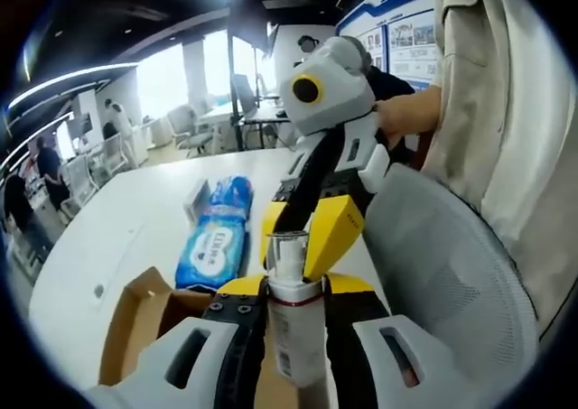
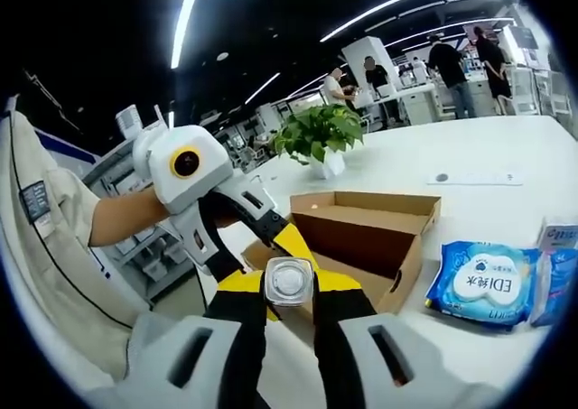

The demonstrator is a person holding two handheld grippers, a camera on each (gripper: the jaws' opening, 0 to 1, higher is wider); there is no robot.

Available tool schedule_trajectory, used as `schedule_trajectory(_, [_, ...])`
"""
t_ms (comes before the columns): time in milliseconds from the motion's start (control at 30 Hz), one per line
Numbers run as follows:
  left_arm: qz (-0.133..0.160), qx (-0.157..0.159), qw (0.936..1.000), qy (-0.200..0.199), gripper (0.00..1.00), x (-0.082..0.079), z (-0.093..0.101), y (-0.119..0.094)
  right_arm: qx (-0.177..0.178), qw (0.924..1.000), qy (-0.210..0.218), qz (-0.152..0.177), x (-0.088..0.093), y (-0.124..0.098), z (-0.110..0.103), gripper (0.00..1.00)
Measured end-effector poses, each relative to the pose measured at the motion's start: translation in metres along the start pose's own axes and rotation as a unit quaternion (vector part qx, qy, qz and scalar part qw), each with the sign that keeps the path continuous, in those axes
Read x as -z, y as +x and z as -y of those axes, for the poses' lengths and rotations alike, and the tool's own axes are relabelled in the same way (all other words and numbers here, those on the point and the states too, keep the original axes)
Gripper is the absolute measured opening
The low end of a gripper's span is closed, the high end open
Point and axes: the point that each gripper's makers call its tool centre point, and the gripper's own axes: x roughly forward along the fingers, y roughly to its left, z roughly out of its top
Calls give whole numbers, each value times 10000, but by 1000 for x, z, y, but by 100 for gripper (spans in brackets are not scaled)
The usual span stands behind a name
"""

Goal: Operate the shoe box by opening the lid, removing the specified soft item, and placing it in the target area until the item is outside and the box remains undamaged.

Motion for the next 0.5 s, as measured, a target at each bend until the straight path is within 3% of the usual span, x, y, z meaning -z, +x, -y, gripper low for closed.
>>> schedule_trajectory(500, [143,-381,9987,-292,37,10,-11,-19,-34,9990,-432,-106,-14,-9,7,16])
